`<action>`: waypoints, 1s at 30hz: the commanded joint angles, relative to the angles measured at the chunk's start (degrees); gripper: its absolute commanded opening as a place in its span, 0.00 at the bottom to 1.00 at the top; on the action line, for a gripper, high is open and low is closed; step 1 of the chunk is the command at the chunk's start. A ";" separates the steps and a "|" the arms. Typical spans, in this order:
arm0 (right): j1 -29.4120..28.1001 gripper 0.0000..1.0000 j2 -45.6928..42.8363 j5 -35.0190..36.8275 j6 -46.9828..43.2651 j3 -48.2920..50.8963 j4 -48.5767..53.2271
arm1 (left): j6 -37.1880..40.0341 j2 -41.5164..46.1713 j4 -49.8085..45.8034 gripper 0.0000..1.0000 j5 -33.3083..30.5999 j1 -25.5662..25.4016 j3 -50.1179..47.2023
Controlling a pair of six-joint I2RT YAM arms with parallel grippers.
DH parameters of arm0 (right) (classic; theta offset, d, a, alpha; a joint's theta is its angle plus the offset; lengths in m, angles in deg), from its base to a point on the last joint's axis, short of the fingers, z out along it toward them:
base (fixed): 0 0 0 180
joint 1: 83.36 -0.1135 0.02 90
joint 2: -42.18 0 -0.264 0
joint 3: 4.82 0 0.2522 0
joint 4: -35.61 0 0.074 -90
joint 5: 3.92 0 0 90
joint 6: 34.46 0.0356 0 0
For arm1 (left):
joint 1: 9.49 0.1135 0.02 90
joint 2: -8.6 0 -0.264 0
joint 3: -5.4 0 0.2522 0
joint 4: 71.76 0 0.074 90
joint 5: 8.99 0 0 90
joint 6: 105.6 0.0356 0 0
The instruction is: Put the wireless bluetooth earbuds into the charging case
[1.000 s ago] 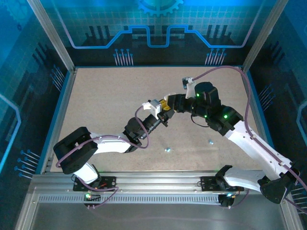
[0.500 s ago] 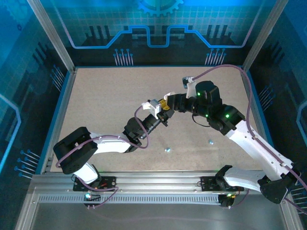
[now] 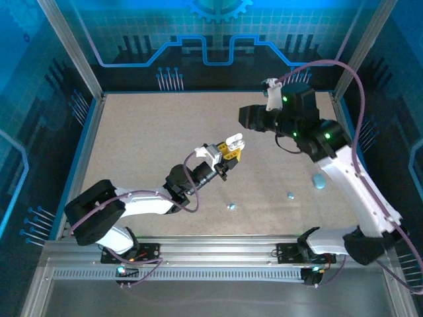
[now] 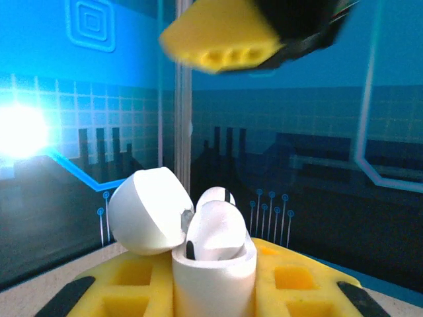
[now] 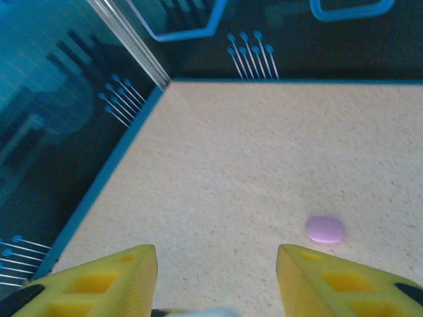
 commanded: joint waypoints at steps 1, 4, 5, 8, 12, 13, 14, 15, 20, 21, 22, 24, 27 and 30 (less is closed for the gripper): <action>1.30 0.52 5.18 -5.79 -3.21 -3.70 11.67 | 4.14 3.16 -0.58 0.23 4.40 -0.08 -0.90; 1.82 0.53 8.20 -9.62 -5.43 -6.24 14.28 | 5.09 4.52 -1.92 0.23 5.44 0.16 -1.08; 1.88 0.53 9.12 -10.54 -6.23 -7.08 15.42 | 5.41 5.01 -2.72 0.23 5.77 0.18 -1.08; 1.86 0.53 11.42 -12.50 -8.53 -9.18 18.47 | 5.77 5.76 -3.99 0.23 6.31 0.38 -0.92; 1.92 0.51 12.44 -12.94 -10.46 -10.43 21.34 | 5.46 6.04 -3.99 0.23 5.90 0.69 -0.99; 1.93 0.50 12.26 -13.04 -10.82 -10.45 21.67 | 5.30 6.04 -3.93 0.23 5.43 0.75 -0.99; 2.00 0.50 11.93 -13.33 -11.27 -10.22 21.79 | 5.12 6.04 -3.86 0.23 5.20 0.86 -1.08; 1.96 0.50 11.63 -13.58 -11.50 -10.04 21.88 | 4.97 6.04 -3.68 0.23 4.96 0.93 -1.18; 2.51 0.49 9.96 -15.41 -12.57 -8.39 22.19 | 3.58 5.87 -2.27 0.23 3.87 1.56 -1.51; 2.60 0.49 9.70 -15.57 -12.54 -8.03 22.19 | 3.44 5.90 -2.24 0.23 3.79 1.61 -1.53; 2.71 0.49 9.37 -15.43 -12.49 -7.58 22.15 | 3.32 5.86 -2.23 0.23 3.78 1.70 -1.52; 2.88 0.49 8.92 -15.39 -12.25 -6.71 21.81 | 3.14 5.86 -2.23 0.23 3.79 1.75 -1.56; 3.05 0.49 8.22 -15.52 -11.78 -5.78 21.11 | 2.88 5.72 -2.17 0.23 3.79 1.71 -1.44; 3.20 0.50 7.57 -15.55 -11.22 -5.08 20.18 | 2.78 5.73 -2.13 0.23 3.66 1.76 -1.43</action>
